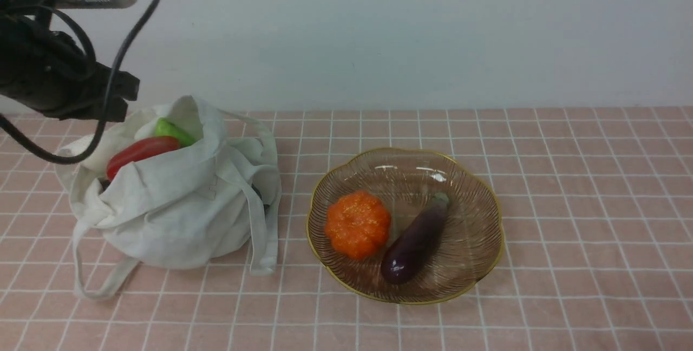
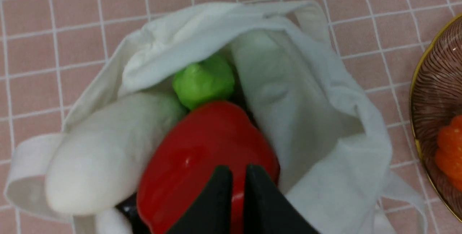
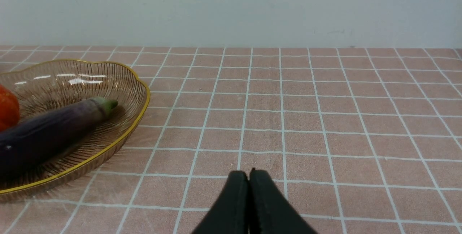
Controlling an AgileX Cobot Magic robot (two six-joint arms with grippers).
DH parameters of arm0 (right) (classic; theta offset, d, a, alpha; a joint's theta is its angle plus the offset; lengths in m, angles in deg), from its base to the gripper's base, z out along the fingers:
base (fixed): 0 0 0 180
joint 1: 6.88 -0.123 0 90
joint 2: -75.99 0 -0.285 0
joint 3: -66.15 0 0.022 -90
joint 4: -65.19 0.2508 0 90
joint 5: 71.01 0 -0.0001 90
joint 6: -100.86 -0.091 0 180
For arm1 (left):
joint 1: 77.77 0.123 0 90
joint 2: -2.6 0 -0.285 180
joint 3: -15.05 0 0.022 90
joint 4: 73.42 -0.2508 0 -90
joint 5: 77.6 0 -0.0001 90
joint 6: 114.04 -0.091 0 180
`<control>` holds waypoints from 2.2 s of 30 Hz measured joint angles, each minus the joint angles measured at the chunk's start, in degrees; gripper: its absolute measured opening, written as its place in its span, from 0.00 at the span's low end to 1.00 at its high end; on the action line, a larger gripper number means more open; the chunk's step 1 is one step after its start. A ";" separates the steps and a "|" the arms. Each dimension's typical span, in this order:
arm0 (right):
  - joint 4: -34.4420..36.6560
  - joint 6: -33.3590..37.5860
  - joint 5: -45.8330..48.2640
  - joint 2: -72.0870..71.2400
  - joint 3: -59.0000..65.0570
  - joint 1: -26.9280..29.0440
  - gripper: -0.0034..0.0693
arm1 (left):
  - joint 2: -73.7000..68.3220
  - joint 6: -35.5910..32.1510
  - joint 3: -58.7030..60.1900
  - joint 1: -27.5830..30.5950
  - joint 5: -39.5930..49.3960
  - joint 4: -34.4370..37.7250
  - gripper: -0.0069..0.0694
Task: Take vegetables from bag on pink coffee tablecloth place on plate.
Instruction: 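Reach into the cloth bag and grasp the green cucumber with the left gripper, then place the green vegetable from the bag onto the plate with the left gripper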
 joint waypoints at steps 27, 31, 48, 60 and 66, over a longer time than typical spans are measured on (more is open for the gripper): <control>0.00 0.00 0.00 0.00 0.00 0.04 0.03 | -16.03 -0.77 -0.21 -1.34 -18.20 0.99 0.48; 0.00 0.00 0.00 0.00 0.00 0.04 0.03 | -16.10 -0.77 -0.35 -1.34 -18.08 1.39 0.42; 0.00 0.00 0.00 0.00 0.00 0.04 0.03 | -6.20 1.56 -1.47 -1.34 -1.87 -0.97 0.42; 0.00 0.00 0.00 0.00 0.00 0.04 0.03 | -0.17 2.59 -1.52 -1.34 1.88 -1.26 0.42; 0.00 0.00 0.00 0.00 0.00 0.04 0.03 | 5.30 3.23 -1.59 -1.34 2.32 -1.50 0.42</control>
